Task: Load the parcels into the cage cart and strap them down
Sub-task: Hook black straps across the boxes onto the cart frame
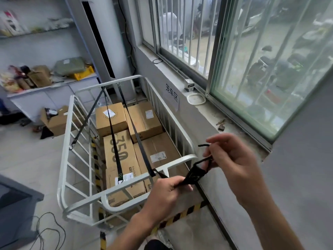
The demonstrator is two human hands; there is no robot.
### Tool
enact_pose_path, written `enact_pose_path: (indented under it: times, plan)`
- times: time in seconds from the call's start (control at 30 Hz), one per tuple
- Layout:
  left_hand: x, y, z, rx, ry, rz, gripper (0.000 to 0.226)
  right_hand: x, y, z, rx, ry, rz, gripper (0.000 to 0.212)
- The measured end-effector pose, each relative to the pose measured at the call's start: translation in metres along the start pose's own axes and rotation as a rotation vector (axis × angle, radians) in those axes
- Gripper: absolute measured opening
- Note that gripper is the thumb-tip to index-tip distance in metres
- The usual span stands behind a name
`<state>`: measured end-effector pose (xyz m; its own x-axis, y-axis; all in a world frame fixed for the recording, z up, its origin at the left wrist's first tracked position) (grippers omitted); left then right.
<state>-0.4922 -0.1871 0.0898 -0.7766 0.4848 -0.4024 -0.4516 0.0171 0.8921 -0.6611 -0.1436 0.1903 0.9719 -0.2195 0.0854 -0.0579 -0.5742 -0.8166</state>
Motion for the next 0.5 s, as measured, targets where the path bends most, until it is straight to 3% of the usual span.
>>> enact_pose_path:
  times: [0.07,0.17,0.37,0.5]
  plan:
    - [-0.012,0.001,-0.015,-0.046,0.018,0.051,0.013,0.011,0.023,-0.025,0.060,0.044,-0.079,0.009]
    - [-0.033,0.006,-0.041,-0.099,0.016,0.147,0.016,0.027,0.055,-0.062,0.135,0.044,-0.154,0.035]
    - [-0.078,0.020,-0.112,-0.190,-0.023,0.144,0.014,0.071,0.130,-0.127,0.381,0.020,-0.393,0.058]
    - [-0.110,0.020,-0.169,-0.250,-0.065,0.061,0.020,0.092,0.176,-0.161,0.560,0.182,-0.506,0.051]
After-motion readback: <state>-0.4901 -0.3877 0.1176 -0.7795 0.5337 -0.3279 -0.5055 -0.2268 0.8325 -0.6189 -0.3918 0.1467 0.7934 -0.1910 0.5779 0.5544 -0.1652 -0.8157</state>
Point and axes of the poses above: each hand's wrist, its own z-axis away from the middle knuckle, its own x-axis out of the palm, y = z × x, the point moved 4 cm from there along -z, towards the middle knuckle, and after that the axes turned 14 degrees about -x, right-handed, at the moved point
